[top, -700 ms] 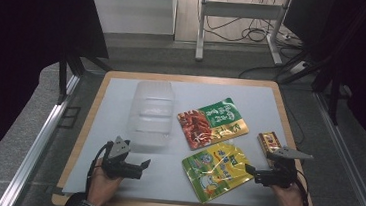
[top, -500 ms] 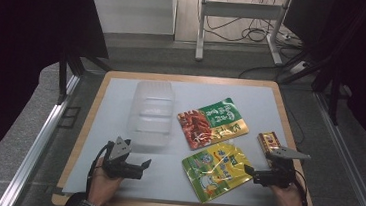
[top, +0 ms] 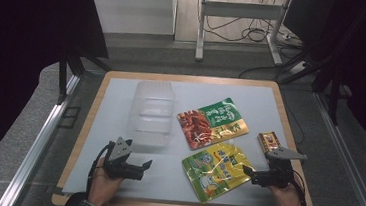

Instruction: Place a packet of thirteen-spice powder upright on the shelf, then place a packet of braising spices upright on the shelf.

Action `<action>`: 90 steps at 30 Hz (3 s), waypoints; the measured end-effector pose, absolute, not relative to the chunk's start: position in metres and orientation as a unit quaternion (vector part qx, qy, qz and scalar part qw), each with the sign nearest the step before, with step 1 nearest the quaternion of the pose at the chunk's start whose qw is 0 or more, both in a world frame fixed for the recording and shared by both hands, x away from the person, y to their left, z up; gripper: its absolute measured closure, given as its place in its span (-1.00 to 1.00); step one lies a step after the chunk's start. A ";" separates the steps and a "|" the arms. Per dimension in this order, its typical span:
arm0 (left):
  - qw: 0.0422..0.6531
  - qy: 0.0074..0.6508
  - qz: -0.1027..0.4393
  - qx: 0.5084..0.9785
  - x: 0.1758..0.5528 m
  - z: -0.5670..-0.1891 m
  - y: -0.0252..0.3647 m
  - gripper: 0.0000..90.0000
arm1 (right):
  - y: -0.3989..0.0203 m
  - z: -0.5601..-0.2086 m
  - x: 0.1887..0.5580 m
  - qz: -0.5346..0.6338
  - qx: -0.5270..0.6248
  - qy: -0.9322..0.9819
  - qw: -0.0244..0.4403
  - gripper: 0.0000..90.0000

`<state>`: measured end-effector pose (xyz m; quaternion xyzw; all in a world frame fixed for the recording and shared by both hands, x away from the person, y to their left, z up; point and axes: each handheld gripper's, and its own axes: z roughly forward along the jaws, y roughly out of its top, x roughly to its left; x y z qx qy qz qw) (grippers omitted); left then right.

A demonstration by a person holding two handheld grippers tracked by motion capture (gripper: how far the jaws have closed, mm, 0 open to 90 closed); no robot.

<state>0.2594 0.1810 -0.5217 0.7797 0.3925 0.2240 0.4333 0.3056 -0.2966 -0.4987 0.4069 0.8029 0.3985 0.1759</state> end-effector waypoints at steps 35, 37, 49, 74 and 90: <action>0.429 0.372 0.184 0.802 0.254 -0.513 0.161 -0.98 | -0.294 -0.496 0.304 0.398 0.399 0.804 0.188 -1.00; 0.440 0.369 0.179 0.799 0.253 -0.511 0.160 -0.97 | -0.293 -0.497 0.304 0.397 0.397 0.806 0.189 -1.00; 0.441 0.337 0.169 0.814 0.249 -0.508 0.142 -0.80 | -0.291 -0.497 0.303 0.395 0.392 0.810 0.187 -1.00; 0.450 0.289 0.131 0.835 0.250 -0.510 0.098 0.12 | -0.288 -0.499 0.304 0.392 0.386 0.816 0.178 -1.00; 0.459 0.259 0.117 0.842 0.258 -0.518 0.069 0.98 | -0.287 -0.499 0.304 0.389 0.383 0.819 0.178 -1.00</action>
